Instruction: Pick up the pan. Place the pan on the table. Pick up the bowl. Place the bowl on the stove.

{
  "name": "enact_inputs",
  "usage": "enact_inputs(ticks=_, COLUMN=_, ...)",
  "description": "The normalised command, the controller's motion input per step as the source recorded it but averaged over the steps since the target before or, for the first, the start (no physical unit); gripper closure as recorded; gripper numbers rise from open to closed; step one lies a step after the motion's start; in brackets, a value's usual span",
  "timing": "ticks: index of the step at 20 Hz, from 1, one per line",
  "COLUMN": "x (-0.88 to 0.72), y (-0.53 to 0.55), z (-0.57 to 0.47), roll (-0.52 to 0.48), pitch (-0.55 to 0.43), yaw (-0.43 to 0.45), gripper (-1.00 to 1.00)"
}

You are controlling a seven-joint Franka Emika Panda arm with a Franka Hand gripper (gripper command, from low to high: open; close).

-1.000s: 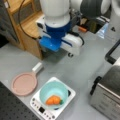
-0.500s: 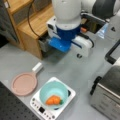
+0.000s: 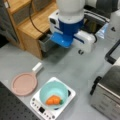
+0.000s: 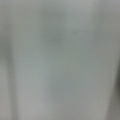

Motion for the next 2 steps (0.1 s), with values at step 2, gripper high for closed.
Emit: enact_inputs(ticks=2, x=-0.04, y=0.02, z=-0.13, roll=-0.091, pitch=-0.079, yaw=0.05, gripper=-1.0)
